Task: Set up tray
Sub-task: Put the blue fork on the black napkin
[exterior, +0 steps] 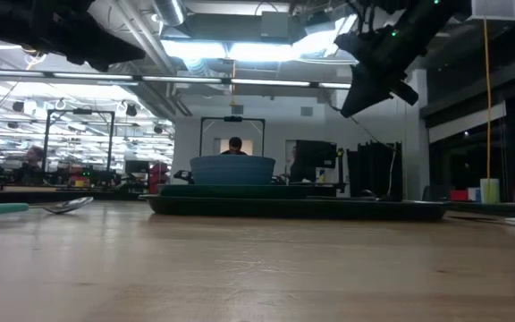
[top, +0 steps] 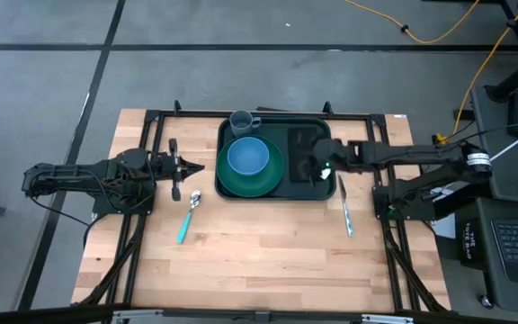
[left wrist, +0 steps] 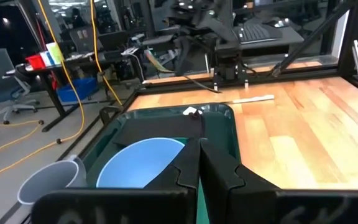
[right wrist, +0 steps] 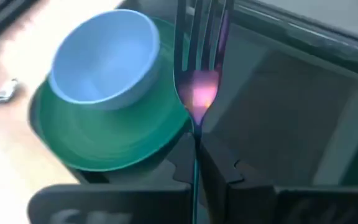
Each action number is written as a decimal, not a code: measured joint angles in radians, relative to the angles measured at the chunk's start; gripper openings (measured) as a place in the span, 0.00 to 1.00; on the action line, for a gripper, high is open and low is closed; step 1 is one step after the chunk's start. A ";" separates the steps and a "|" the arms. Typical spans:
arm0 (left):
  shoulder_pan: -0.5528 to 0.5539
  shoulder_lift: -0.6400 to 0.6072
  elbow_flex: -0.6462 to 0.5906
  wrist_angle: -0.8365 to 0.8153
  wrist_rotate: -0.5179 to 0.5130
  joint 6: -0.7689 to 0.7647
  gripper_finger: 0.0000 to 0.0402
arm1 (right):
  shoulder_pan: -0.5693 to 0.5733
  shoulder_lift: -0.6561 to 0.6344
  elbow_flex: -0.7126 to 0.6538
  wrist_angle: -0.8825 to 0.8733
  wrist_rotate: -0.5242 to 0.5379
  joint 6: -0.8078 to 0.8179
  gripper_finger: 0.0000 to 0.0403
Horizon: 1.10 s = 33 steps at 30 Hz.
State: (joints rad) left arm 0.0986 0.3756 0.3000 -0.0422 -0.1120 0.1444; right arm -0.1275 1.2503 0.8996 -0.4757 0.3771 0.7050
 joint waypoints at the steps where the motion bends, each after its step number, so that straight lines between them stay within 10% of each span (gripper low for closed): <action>1: 0.000 0.000 0.000 -0.002 0.000 0.000 0.01 | -0.019 0.000 0.006 -0.015 -0.011 0.003 0.03; 33: 0.000 0.000 0.000 0.016 -0.002 0.000 0.02 | -0.369 0.477 0.498 -0.512 -0.204 0.181 0.04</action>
State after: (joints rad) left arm 0.0986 0.3756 0.3000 -0.0261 -0.1143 0.1446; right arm -0.4968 1.7277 1.3979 -0.9880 0.1732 0.8864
